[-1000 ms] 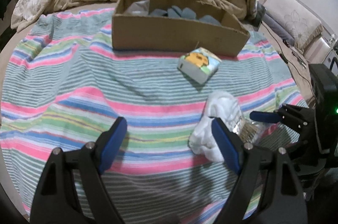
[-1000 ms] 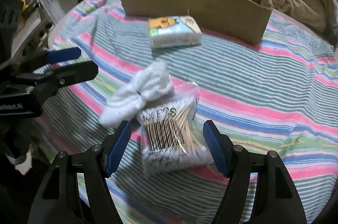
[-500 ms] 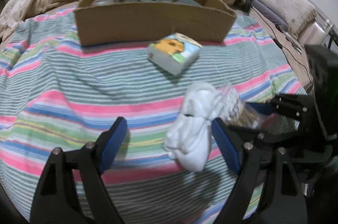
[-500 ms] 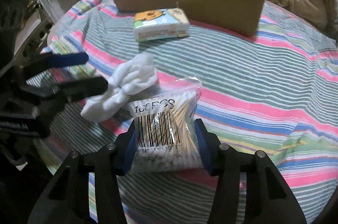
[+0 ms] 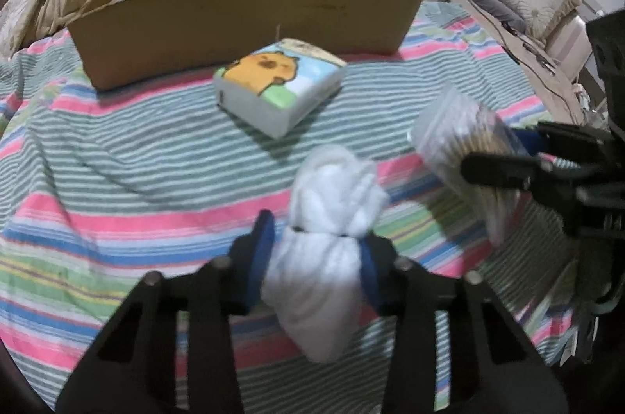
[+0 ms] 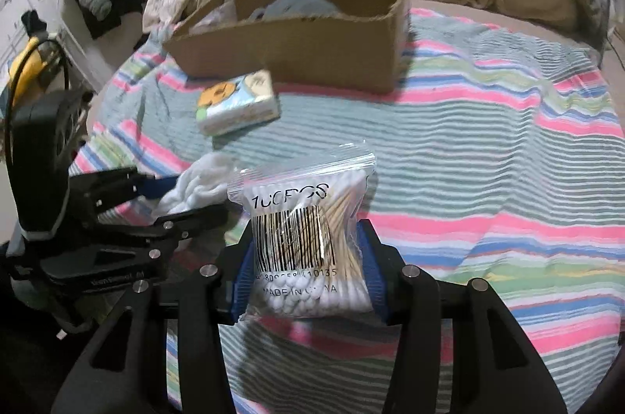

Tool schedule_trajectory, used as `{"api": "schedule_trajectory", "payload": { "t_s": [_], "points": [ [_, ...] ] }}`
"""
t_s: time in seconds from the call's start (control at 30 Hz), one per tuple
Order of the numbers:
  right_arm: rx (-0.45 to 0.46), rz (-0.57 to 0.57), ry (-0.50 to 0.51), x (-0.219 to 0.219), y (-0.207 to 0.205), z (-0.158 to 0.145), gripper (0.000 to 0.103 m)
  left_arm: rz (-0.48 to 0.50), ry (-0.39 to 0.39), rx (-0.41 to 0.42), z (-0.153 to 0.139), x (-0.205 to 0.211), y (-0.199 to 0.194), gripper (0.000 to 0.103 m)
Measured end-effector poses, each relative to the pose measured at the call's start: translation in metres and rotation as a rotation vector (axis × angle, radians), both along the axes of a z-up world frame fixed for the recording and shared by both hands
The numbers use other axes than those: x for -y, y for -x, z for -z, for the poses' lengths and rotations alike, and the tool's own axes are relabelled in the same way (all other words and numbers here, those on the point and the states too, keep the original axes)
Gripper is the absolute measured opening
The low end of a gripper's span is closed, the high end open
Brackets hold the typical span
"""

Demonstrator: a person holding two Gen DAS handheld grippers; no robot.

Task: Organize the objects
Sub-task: 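Grasp the white sock with the left gripper while the right gripper grasps the cotton swab bag, then carry the white sock and cotton swab bag into the box and open both grippers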

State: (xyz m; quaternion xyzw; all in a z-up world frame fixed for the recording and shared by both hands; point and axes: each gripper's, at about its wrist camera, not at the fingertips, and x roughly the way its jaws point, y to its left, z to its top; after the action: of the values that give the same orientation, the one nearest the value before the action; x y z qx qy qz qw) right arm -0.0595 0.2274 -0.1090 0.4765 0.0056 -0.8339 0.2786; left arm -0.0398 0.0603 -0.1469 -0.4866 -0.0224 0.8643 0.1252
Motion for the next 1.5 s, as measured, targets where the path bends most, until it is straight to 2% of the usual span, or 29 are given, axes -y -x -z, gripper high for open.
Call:
{"api": "schedule_trajectory", "payload": {
  "t_s": [0.37,0.73,1.1,1.5],
  "points": [
    [-0.061,0.042,0.037,-0.015,0.014,-0.026,0.051,-0.039,-0.091,-0.013,-0.017,0.014,0.0,0.034],
    [-0.156,0.024,0.067,-0.007,0.03,-0.061,0.051,-0.107,-0.106,-0.106,-0.061,0.041,-0.007,0.034],
    [-0.222,0.007,0.054,0.013,0.063,-0.087,0.051,-0.147,-0.113,-0.205,-0.095,0.067,0.02,0.034],
    [-0.199,0.076,0.09,0.025,0.109,-0.085,0.051,-0.137,-0.109,-0.245,-0.109,0.07,0.062,0.034]
  ]
}}
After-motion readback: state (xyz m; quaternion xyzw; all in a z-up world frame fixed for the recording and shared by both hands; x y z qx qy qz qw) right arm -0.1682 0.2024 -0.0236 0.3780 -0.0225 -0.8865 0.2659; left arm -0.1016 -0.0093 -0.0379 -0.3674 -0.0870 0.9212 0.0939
